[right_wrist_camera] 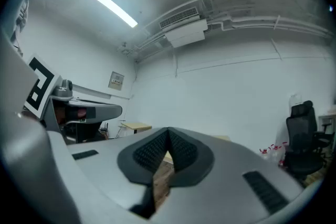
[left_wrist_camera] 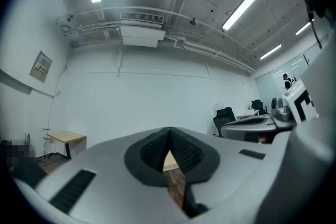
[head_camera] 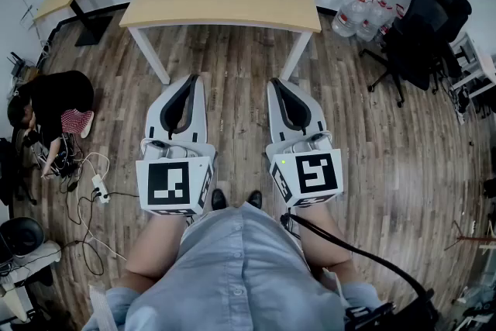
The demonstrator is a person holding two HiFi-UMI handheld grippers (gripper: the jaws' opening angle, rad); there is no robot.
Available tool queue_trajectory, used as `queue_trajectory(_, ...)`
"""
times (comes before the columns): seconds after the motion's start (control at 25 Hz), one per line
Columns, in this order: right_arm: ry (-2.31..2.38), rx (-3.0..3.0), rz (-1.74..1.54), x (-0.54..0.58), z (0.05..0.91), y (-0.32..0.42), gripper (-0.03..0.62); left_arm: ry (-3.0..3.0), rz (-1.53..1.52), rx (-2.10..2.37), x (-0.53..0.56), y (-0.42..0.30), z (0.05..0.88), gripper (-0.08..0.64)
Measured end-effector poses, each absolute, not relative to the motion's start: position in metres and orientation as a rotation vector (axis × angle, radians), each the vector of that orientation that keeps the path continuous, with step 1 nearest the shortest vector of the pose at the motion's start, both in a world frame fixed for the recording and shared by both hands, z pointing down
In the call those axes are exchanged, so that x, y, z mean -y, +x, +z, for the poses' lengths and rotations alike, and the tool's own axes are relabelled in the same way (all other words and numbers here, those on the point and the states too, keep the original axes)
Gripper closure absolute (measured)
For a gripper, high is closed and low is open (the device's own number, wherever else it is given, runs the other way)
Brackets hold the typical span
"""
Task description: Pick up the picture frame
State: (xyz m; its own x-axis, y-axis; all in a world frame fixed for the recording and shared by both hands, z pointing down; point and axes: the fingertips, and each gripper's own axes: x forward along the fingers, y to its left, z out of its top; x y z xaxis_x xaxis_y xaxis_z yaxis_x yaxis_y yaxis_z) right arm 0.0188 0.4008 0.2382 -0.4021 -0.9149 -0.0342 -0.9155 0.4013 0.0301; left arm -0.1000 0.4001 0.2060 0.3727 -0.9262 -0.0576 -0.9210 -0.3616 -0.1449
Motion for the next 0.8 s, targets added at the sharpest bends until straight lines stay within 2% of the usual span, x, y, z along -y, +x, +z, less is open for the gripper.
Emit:
queue_trajectory(0.4, -1.622, -2.645, 0.018, -0.396, 0.242, 0.041, 0.592, -2.472, -0.095, -1.695, -0.396, -0.075, 0.214, 0.56)
queue_trajectory(0.8, -1.675, -2.642, -0.031, -0.366, 0.262, 0.095, 0.591, -2.487, -0.184, -1.723, -0.387, -0.044, 0.245, 0.56)
